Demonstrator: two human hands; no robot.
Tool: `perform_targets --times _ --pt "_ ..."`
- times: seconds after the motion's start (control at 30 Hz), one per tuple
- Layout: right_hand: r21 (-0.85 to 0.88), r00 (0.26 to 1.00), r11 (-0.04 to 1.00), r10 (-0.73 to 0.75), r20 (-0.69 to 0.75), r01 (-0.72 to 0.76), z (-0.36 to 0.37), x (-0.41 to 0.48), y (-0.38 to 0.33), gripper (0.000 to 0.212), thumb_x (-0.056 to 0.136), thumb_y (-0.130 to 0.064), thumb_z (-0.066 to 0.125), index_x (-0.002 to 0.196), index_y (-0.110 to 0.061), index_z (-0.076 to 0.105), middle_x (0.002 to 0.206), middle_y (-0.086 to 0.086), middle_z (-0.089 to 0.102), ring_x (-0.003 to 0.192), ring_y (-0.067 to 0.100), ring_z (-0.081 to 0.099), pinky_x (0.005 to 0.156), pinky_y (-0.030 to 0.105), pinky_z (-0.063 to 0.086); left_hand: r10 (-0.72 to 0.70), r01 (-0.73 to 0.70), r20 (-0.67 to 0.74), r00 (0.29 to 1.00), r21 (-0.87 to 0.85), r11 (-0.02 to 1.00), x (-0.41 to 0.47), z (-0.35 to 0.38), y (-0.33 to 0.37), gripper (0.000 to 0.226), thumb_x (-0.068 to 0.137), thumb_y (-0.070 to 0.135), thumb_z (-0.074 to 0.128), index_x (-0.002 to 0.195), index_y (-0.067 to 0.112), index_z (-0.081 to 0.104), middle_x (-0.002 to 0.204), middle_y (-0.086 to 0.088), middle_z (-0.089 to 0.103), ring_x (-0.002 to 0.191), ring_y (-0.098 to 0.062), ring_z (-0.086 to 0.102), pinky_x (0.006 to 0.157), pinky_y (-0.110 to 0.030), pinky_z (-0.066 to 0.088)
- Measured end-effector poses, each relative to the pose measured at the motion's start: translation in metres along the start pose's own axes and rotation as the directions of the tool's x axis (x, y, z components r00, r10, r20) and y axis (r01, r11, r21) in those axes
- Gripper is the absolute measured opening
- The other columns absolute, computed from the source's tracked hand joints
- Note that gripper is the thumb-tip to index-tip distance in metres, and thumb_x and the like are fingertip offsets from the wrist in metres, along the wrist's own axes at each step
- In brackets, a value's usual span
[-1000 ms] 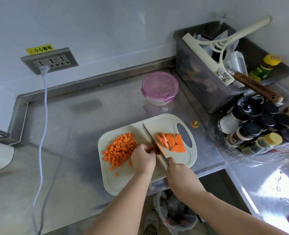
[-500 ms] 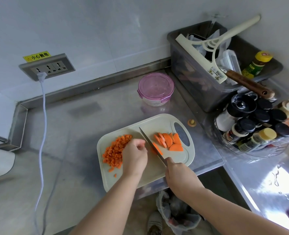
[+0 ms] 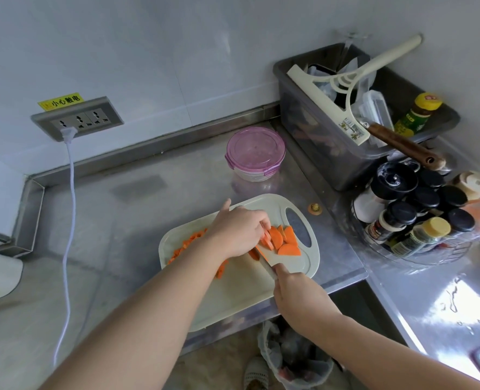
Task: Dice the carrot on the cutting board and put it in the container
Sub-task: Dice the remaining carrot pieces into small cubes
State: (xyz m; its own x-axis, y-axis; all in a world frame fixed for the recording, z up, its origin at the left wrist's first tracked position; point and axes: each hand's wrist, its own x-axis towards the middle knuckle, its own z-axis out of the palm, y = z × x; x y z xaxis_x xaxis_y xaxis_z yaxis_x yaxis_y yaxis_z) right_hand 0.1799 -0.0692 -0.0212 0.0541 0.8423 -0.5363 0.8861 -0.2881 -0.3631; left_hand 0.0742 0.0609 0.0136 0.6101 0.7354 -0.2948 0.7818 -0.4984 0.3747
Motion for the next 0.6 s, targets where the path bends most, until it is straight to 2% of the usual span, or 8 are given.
perform_targets --times 0.07,0.13,0.23,0.3,0.37,0.47,0.6 --pt "0.029 1.000 1.000 -0.009 -0.005 0.009 -0.003 -0.002 0.001 0.031 0.100 -0.013 0.034 0.130 -0.018 0.038 0.089 0.005 0.063 0.076 0.023 0.065 0.069 0.038 0.057 -0.047 0.011 -0.205 0.978 -0.174 0.985 -0.006 -0.002 -0.005 0.033 0.093 0.006 0.037 0.107 0.023 0.062 0.104 0.010 0.069 0.105 -0.013 0.057 0.113 -0.040 0.027" --pt "0.053 1.000 0.998 -0.015 -0.013 0.016 -0.007 -0.003 0.001 0.030 0.101 -0.014 0.033 0.129 -0.017 0.040 0.091 0.005 0.064 0.077 0.023 0.066 0.072 0.039 0.057 -0.160 -0.006 -0.423 0.892 -0.365 0.931 -0.017 0.001 -0.012 0.033 0.088 -0.002 0.041 0.104 0.017 0.064 0.102 0.005 0.068 0.099 -0.016 0.061 0.097 -0.034 0.045" --pt "0.068 1.000 0.997 -0.027 -0.006 0.027 -0.011 -0.006 0.001 0.033 0.102 -0.015 0.033 0.134 -0.019 0.039 0.093 0.005 0.063 0.078 0.019 0.066 0.071 0.035 0.057 -0.366 0.088 -0.553 0.749 -0.464 0.882 -0.038 0.013 -0.014 0.029 0.085 -0.004 0.045 0.091 0.017 0.064 0.094 0.005 0.066 0.088 -0.014 0.061 0.077 -0.027 0.046" --pt "0.079 1.000 0.997 -0.025 0.007 0.024 -0.011 -0.006 0.001 0.035 0.102 -0.014 0.035 0.136 -0.020 0.039 0.094 0.004 0.062 0.078 0.018 0.066 0.072 0.035 0.059 -0.488 0.222 -0.511 0.708 -0.494 0.841 -0.048 0.027 -0.015 0.026 0.086 -0.003 0.046 0.085 0.019 0.062 0.085 0.007 0.062 0.082 -0.016 0.060 0.070 -0.025 0.042" --pt "0.069 1.000 0.997 -0.017 0.018 0.015 -0.010 -0.006 -0.001 0.035 0.101 -0.012 0.036 0.135 -0.019 0.040 0.096 0.003 0.063 0.079 0.018 0.067 0.073 0.035 0.059 -0.545 0.312 -0.372 0.751 -0.527 0.790 -0.055 0.043 -0.013 0.027 0.088 0.001 0.047 0.083 0.023 0.062 0.080 0.011 0.060 0.083 -0.016 0.062 0.069 -0.021 0.040" --pt "0.035 0.999 0.999 -0.021 0.041 0.020 -0.009 -0.004 -0.003 0.034 0.100 -0.008 0.037 0.134 -0.015 0.041 0.102 0.005 0.063 0.086 0.020 0.067 0.077 0.036 0.059 -0.532 0.353 -0.189 0.825 -0.562 0.748 -0.061 0.063 -0.004 0.028 0.092 0.006 0.048 0.101 0.023 0.068 0.100 0.011 0.067 0.096 -0.007 0.061 0.078 -0.013 0.039" --pt "-0.006 0.998 0.999 -0.035 0.054 0.035 -0.006 -0.001 -0.004 0.041 0.099 -0.006 0.041 0.139 -0.013 0.036 0.101 0.005 0.063 0.085 0.020 0.067 0.076 0.034 0.059 -0.531 0.392 -0.137 0.836 -0.528 0.753 -0.058 0.071 0.001 0.034 0.093 0.009 0.045 0.119 0.018 0.065 0.120 0.005 0.064 0.111 -0.012 0.057 0.083 -0.016 0.038"
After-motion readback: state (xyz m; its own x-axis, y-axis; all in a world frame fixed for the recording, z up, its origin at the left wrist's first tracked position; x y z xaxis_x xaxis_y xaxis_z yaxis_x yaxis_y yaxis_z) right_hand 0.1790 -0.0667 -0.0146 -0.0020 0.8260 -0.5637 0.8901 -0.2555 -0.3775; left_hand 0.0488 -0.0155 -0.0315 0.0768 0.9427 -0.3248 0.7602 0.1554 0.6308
